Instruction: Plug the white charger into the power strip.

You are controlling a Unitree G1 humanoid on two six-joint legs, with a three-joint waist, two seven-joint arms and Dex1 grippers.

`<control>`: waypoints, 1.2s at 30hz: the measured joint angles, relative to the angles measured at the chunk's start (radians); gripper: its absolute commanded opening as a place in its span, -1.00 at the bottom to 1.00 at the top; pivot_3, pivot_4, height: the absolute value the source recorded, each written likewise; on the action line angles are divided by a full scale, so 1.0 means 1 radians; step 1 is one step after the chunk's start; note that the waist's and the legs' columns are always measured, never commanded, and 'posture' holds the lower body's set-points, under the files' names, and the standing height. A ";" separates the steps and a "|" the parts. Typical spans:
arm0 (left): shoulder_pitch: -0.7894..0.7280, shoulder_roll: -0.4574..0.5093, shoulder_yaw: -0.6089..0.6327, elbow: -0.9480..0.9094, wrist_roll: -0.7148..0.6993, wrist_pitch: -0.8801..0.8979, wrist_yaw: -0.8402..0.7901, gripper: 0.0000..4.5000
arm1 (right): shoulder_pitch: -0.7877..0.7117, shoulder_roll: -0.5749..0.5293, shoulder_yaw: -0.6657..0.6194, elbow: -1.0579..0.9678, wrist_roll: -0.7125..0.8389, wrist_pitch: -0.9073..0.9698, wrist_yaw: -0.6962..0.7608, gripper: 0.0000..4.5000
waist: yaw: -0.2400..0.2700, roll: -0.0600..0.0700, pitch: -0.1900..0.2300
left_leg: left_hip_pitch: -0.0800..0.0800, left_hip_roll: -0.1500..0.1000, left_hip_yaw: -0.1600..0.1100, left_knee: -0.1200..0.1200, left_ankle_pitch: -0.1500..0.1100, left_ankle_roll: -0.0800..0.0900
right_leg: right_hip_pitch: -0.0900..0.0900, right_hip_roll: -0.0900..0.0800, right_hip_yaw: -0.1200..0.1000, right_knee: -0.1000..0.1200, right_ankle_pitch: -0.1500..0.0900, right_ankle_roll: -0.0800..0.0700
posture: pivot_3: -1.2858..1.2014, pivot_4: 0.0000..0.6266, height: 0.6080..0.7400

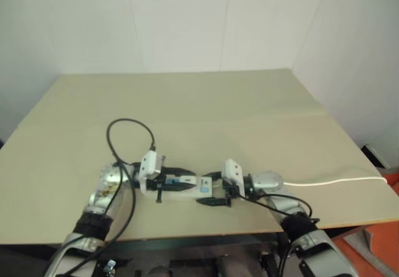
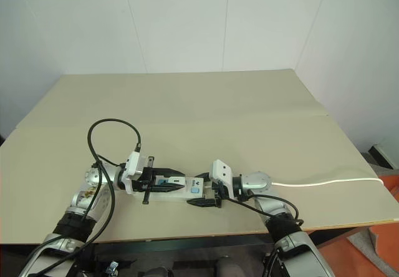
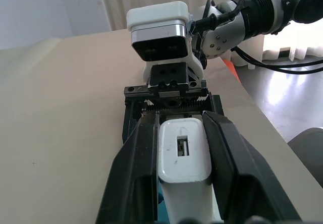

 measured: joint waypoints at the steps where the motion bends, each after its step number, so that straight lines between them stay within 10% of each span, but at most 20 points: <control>1: 0.000 0.000 0.000 0.000 0.000 0.000 -0.001 -0.53 | 0.000 0.000 0.000 0.000 0.000 0.000 0.000 0.52 | 0.000 0.000 0.000 | 0.000 0.000 0.000 0.000 0.000 0.000 | 0.000 0.000 0.000 0.000 0.000 0.000 | 0.03 -0.52 1.00; 13: -0.058 0.006 -0.016 0.057 0.003 -0.003 -0.044 -0.53 | 0.000 0.000 0.001 0.002 0.001 0.000 -0.002 0.52 | 0.000 0.000 0.000 | 0.001 0.000 0.000 0.000 0.000 0.000 | 0.001 0.000 0.000 0.000 0.000 0.000 | 0.03 -0.52 1.00; 24: -0.061 0.029 -0.039 0.107 0.079 0.015 -0.051 1.00 | 0.004 0.001 0.005 -0.004 0.004 -0.001 -0.005 0.52 | -0.003 0.001 0.000 | -0.001 0.000 0.000 -0.002 0.000 0.000 | -0.002 0.000 0.000 0.000 -0.001 -0.001 | 0.03 -0.52 1.00; 36: -0.067 0.076 -0.030 0.091 0.078 0.061 -0.085 1.00 | -0.003 0.005 0.009 -0.003 0.008 0.004 -0.003 0.68 | -0.006 0.000 0.001 | -0.004 0.000 0.000 -0.002 0.000 0.000 | -0.005 0.001 0.000 0.000 -0.001 -0.001 | 0.03 -0.52 1.00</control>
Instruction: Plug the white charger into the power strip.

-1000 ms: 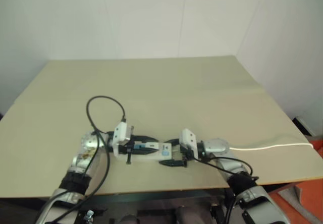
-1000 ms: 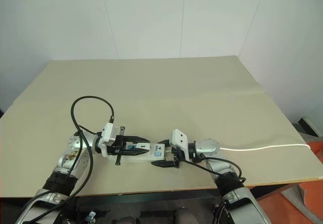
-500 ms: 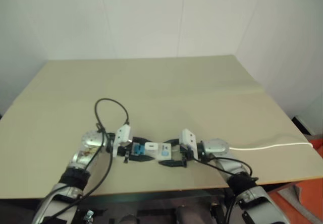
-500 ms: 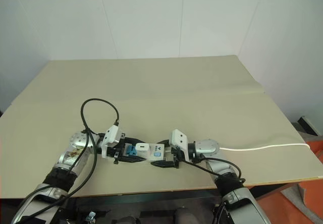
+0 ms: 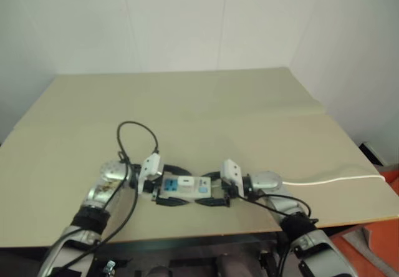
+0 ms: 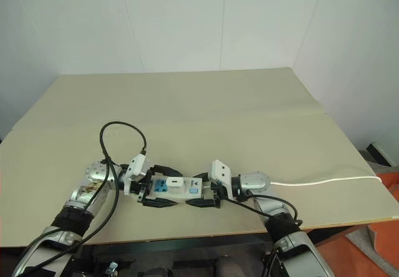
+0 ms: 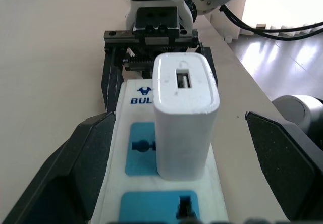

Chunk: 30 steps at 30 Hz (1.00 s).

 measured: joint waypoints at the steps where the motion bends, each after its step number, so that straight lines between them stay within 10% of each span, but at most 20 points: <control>1: 0.000 0.011 0.005 -0.001 0.000 0.008 -0.003 1.00 | -0.001 0.000 -0.001 0.000 0.003 0.007 0.003 0.85 | 0.000 0.000 0.000 | -0.001 0.000 0.000 0.000 0.000 0.000 | 0.000 0.000 0.000 0.000 0.000 0.000 | 0.03 -0.52 1.00; 18: 0.015 0.228 0.179 -0.164 -0.089 0.083 -0.060 1.00 | 0.088 -0.176 -0.090 -0.211 0.049 0.114 0.003 0.99 | 0.023 -0.004 0.012 | -0.022 -0.001 0.000 0.003 0.000 0.000 | -0.020 -0.001 0.000 0.000 0.001 0.001 | 0.03 -0.52 1.00; 30: 0.305 0.465 0.388 -0.356 -0.131 0.204 -0.031 1.00 | 0.327 -0.418 -0.354 -0.534 0.213 0.265 -0.025 0.99 | 0.028 -0.003 0.026 | -0.022 0.000 0.001 0.003 0.000 0.000 | -0.021 -0.002 0.000 0.000 0.001 0.001 | 0.03 -0.52 1.00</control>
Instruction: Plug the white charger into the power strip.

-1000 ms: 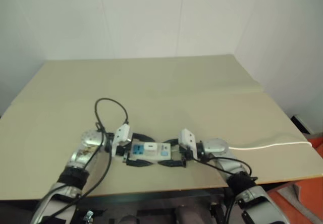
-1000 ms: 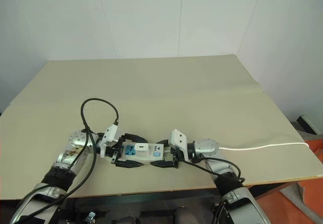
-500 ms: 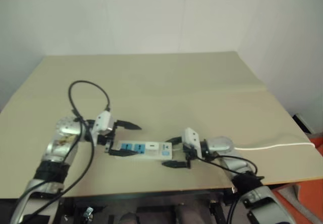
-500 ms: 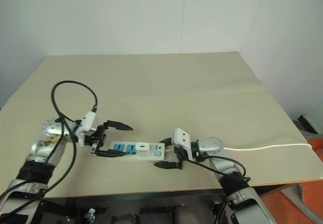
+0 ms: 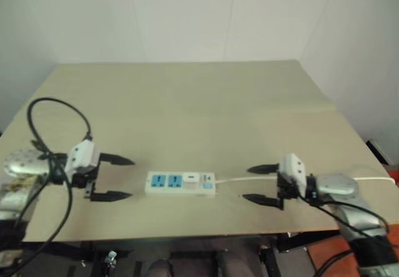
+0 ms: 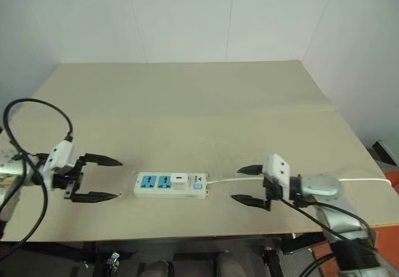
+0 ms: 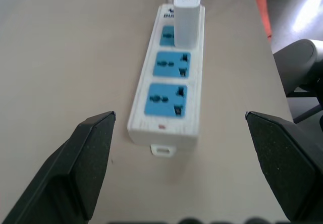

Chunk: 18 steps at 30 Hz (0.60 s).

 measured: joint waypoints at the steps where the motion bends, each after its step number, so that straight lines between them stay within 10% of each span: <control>1: 0.020 0.007 0.021 -0.012 -0.009 0.006 0.003 1.00 | 0.011 -0.012 -0.015 -0.009 0.008 0.007 -0.002 0.99 | 0.001 0.000 0.000 | 0.000 0.000 0.000 0.000 0.000 0.000 | 0.000 0.000 0.000 0.000 0.000 0.000 | 0.03 -0.52 1.00; 18: 0.241 0.074 0.235 -0.183 -0.087 0.175 0.039 1.00 | 0.142 -0.108 -0.147 -0.093 0.073 0.032 -0.004 0.99 | 0.001 0.000 0.003 | 0.000 0.000 0.001 0.000 0.000 0.000 | 0.000 -0.001 0.000 0.000 0.000 -0.001 | 0.03 -0.52 1.00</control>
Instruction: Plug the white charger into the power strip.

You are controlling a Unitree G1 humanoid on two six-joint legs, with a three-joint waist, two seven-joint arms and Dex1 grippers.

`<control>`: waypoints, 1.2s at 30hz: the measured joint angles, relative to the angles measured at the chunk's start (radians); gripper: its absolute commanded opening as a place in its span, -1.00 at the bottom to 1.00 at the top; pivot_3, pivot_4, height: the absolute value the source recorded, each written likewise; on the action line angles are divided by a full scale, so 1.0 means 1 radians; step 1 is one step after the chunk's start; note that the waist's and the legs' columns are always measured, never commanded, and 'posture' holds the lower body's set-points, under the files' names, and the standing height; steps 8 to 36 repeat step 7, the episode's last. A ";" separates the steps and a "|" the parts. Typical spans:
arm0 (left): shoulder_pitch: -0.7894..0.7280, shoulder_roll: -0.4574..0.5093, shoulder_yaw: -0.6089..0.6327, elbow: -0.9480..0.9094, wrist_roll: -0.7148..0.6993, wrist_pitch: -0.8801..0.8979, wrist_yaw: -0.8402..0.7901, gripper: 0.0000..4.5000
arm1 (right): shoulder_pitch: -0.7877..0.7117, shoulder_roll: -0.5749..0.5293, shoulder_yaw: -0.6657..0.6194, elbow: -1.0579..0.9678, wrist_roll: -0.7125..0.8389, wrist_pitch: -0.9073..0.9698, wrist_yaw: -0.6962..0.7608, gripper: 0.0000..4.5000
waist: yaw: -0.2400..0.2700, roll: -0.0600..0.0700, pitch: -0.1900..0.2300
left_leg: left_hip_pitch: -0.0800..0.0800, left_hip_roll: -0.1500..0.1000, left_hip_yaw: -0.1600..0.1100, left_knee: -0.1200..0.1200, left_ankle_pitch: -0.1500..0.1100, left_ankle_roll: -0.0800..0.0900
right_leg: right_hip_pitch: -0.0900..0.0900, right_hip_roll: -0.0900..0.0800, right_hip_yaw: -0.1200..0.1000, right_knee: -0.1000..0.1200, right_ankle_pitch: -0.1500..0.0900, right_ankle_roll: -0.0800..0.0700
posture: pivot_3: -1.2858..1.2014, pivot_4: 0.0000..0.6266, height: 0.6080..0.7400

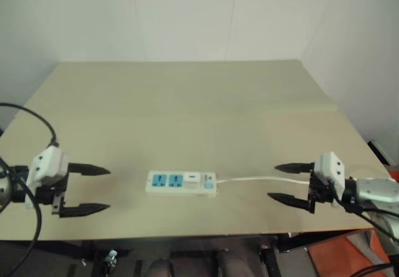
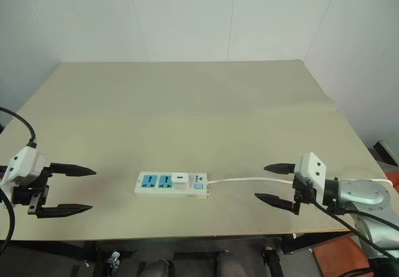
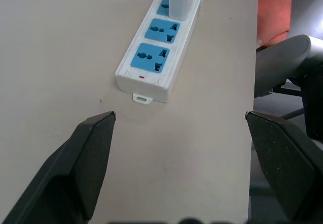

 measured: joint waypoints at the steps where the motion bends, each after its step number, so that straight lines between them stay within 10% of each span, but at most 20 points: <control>1: 0.000 0.000 0.000 -0.003 -0.003 0.002 0.001 1.00 | 0.007 0.000 0.000 -0.002 0.000 0.000 -0.001 0.99 | 0.000 0.000 0.000 | 0.000 0.000 0.000 0.000 0.000 0.000 | 0.000 0.000 0.000 0.000 0.000 0.000 | 0.03 -0.52 1.00; 36: -0.025 -0.001 -0.014 -0.011 -0.019 0.007 0.007 1.00 | 0.020 -0.002 -0.001 -0.014 0.000 0.004 -0.007 0.99 | 0.000 0.000 0.000 | 0.001 0.000 0.000 0.000 0.000 0.000 | 0.000 0.000 0.000 0.000 0.000 0.000 | 0.03 -0.52 1.00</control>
